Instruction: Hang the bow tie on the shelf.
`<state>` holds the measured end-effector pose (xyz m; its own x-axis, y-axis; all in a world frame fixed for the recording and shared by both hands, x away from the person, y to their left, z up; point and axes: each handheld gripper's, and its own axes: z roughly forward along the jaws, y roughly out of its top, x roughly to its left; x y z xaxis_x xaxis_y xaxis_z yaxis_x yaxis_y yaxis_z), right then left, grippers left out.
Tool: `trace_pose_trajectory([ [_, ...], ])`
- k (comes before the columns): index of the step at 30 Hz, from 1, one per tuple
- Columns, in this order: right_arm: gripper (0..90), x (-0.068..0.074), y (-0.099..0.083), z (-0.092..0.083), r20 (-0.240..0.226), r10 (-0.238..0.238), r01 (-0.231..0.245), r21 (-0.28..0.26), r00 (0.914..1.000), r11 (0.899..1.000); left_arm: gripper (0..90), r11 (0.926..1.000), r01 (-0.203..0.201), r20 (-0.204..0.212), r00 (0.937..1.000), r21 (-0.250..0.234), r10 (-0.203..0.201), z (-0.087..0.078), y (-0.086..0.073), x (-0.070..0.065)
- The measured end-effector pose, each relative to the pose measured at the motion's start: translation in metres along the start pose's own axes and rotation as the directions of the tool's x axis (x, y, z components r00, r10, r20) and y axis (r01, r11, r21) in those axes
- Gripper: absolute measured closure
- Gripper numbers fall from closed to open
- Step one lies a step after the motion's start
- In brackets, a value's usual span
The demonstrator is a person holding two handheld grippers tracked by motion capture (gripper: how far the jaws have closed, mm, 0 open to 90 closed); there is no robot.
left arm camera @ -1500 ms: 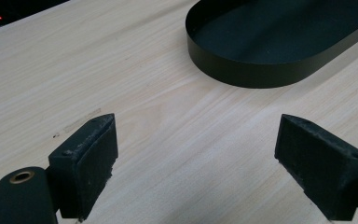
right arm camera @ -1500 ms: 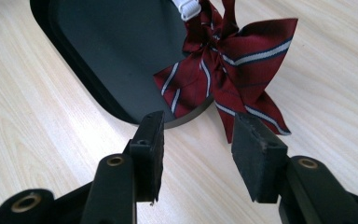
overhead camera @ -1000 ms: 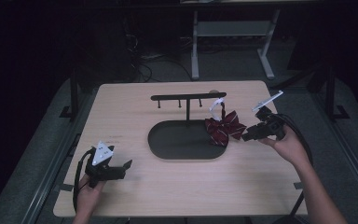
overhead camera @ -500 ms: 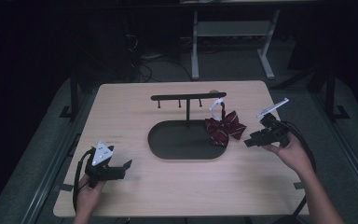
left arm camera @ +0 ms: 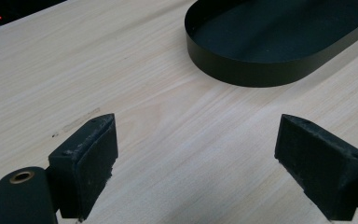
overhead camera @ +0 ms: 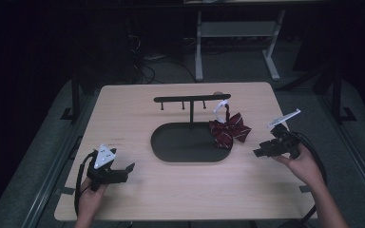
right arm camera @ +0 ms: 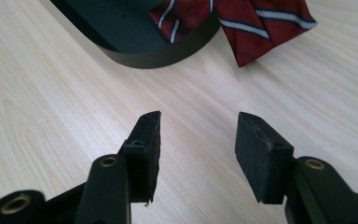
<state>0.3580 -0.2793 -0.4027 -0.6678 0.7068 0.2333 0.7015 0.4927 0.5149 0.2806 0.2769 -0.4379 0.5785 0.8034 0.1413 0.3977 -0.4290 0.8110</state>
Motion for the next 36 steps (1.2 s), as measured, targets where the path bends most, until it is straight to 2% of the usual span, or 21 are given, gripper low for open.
trace_pose_trajectory([
  [16, 50.4, 0.005, -0.024, 0.003, -0.003, 0.003, -0.003, -0.025, 1.0, 1.0, 13.1, 1.0, 0.009, 0.0, 1.0, -0.004, -0.009, 0.0, 0.0, -0.001],
  [23, 50.4, 0.011, -0.033, 0.006, -0.006, 0.007, -0.007, -0.036, 1.0, 0.999, 13.1, 1.0, 0.0, 0.0, 1.0, 0.003, 0.0, 0.0, 0.0, -0.002],
  [36, 49.8, 0.022, -0.048, 0.006, 0.004, 0.011, -0.01, -0.05, 0.9999, 0.999, 13.1, 1.0, 0.007, 0.001, 1.0, -0.005, -0.007, 0.001, 0.0, -0.002],
])
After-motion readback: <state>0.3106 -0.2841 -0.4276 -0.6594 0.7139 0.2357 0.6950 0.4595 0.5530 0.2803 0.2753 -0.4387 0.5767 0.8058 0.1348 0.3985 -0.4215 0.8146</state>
